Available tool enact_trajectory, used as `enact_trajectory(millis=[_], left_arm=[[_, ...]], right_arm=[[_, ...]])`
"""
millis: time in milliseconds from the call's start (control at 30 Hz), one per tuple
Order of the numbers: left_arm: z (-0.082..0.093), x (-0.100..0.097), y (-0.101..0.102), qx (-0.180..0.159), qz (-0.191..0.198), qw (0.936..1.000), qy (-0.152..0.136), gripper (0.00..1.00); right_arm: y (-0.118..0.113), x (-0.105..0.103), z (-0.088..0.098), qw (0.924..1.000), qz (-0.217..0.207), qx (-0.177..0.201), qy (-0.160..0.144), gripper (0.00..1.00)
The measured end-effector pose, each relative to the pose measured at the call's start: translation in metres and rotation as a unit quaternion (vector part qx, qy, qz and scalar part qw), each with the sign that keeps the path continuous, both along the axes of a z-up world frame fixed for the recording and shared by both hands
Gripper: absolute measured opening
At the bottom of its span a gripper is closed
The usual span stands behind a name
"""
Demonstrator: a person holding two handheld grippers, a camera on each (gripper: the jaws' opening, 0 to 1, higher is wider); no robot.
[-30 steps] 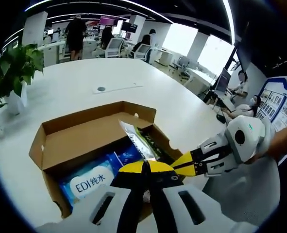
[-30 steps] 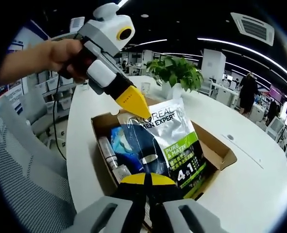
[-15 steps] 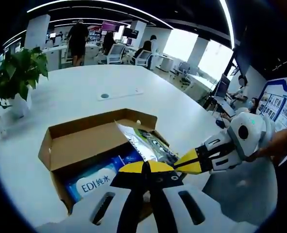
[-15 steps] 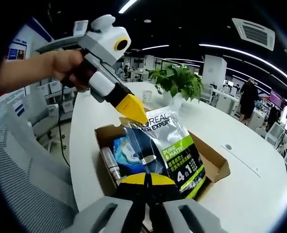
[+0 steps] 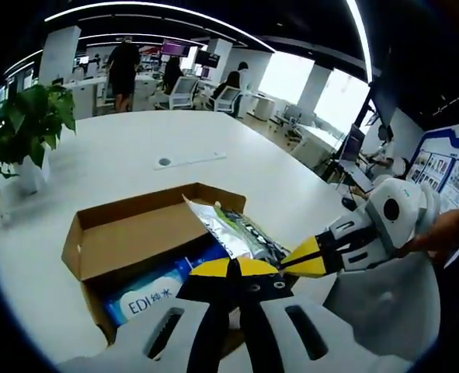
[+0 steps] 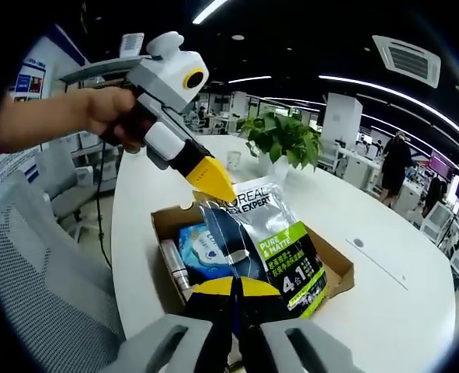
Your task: Operate the shoe box by opening the lid, removing the specified soft item, and placing it in the target area until the item is outside and the box remains undamaged.
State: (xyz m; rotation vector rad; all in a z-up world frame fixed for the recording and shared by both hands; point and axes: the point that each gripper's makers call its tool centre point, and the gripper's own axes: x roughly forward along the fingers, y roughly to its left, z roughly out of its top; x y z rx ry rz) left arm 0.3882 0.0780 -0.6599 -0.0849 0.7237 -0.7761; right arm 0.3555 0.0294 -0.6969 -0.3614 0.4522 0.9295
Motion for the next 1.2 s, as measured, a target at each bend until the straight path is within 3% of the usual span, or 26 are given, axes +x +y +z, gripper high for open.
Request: enact_trajectory(millis=[600, 1200], left_arm=[[-0.01, 0.001, -0.047, 0.002, -0.041, 0.9991, 0.006, 0.0], [-0.036, 0.005, -0.084, 0.02, -0.068, 0.9973, 0.022, 0.0]], right_arm=[[-0.044, -0.002, -0.009, 0.9995, -0.023, -0.022, 0.006, 0.0], [-0.082, -0.002, -0.038, 0.9977, -0.045, -0.042, 0.029, 0.0]])
